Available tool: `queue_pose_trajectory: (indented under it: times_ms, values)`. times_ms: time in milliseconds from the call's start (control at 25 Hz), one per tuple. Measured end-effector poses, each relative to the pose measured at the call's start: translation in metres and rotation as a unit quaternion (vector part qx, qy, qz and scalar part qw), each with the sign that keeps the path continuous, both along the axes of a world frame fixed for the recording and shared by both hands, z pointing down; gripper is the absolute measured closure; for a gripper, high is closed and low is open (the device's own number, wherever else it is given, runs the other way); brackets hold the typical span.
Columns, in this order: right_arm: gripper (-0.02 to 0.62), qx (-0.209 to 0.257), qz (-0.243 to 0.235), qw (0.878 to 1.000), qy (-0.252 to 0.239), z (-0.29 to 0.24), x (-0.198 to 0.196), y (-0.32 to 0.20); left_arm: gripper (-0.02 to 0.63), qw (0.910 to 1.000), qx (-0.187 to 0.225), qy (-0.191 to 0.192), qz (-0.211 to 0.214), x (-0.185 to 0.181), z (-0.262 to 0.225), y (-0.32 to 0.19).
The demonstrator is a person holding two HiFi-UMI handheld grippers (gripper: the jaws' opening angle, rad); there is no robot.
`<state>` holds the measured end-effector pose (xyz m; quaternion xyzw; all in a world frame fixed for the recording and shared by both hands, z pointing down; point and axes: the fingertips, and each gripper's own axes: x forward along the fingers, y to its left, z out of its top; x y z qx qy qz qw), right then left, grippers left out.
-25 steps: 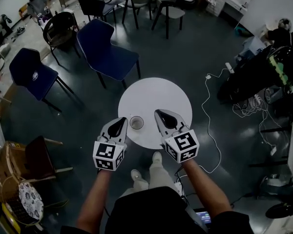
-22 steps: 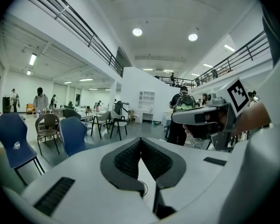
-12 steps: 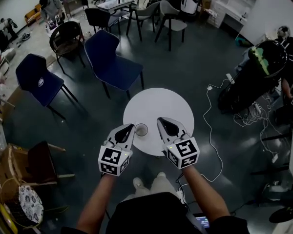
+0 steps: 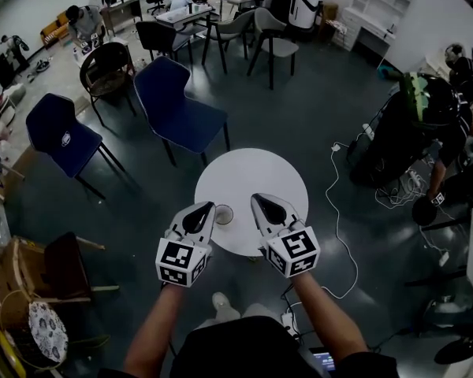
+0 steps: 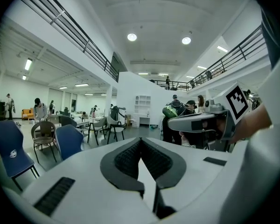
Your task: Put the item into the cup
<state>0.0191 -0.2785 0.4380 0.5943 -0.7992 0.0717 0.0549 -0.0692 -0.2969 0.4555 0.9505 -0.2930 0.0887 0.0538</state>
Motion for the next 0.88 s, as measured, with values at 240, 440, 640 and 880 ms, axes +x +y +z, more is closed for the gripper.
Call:
queue_pose_trajectory:
  times_ms: [240,440,640,880]
  values:
    - [0.578,0.010,-0.005,1.000,0.001,-0.015,0.011,0.018,0.591,0.9999,0.009,0.003,-0.006,0.010,-0.013,0.020]
    - [0.578,0.017,-0.013,1.000,0.004,-0.027,0.013,0.034,0.591,0.9997,0.016,0.006,-0.015,0.011,-0.023,0.034]
    - [0.578,0.023,-0.016,1.000,0.002,-0.040,0.020,0.055,0.591,0.9993,0.029,0.007,-0.021,0.017,-0.040,0.055]
    - [0.578,0.030,-0.023,0.999,0.001,-0.052,0.030,0.080,0.591,0.9990,0.034,0.011,-0.028,0.028,-0.051,0.080]
